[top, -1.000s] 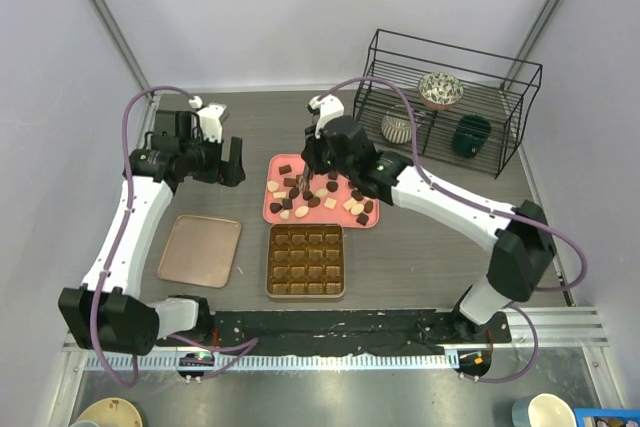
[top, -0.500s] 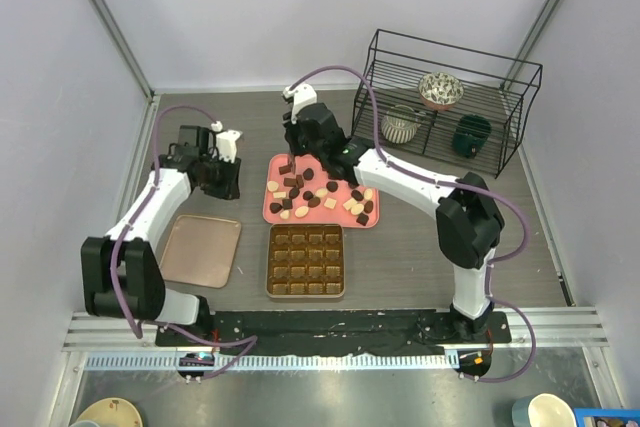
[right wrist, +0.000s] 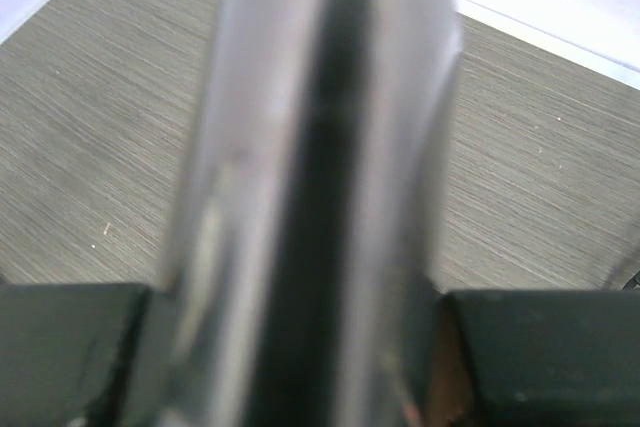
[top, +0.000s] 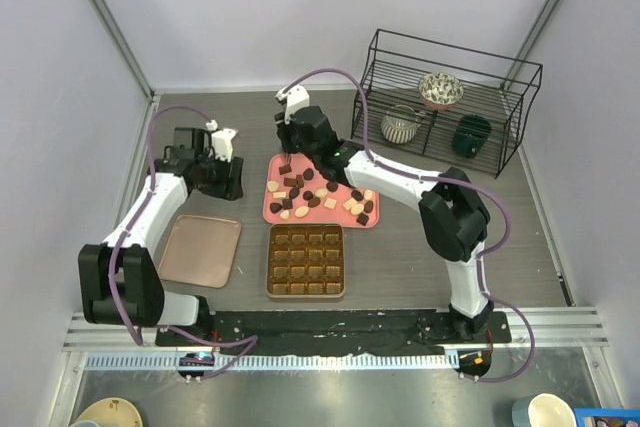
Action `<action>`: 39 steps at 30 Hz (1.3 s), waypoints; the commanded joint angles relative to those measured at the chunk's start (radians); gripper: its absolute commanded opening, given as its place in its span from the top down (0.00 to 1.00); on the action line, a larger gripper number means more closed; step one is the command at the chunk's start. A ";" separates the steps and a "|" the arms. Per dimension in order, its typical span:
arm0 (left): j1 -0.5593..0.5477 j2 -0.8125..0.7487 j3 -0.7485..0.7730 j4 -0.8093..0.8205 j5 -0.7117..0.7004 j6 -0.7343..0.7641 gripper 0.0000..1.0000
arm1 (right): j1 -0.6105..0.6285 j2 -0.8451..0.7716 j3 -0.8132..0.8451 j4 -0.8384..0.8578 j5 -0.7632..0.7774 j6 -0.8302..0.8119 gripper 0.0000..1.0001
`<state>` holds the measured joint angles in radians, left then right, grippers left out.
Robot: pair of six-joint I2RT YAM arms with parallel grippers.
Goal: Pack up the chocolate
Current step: Pick up the fake chocolate from the plate.
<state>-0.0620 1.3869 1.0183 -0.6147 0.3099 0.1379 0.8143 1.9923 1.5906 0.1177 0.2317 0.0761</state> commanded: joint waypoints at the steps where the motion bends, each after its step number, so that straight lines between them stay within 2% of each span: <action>1: 0.008 -0.054 -0.020 0.044 -0.015 0.002 0.42 | -0.003 0.017 0.040 0.085 0.021 -0.012 0.63; 9: 0.007 -0.061 -0.024 0.033 0.001 0.002 0.41 | -0.003 0.025 0.035 0.105 0.029 -0.016 0.57; 14: 0.007 -0.066 -0.035 0.036 0.000 0.009 0.41 | -0.003 0.033 0.034 0.106 0.028 -0.033 0.49; 33: 0.007 -0.104 -0.050 0.033 -0.011 0.025 0.40 | -0.003 0.076 0.025 0.089 0.003 0.010 0.48; 39: 0.008 -0.118 -0.073 0.041 -0.014 0.028 0.40 | -0.003 0.069 0.016 0.073 0.003 0.017 0.53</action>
<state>-0.0620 1.3102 0.9592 -0.6090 0.3050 0.1471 0.8143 2.0838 1.5951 0.1574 0.2291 0.0780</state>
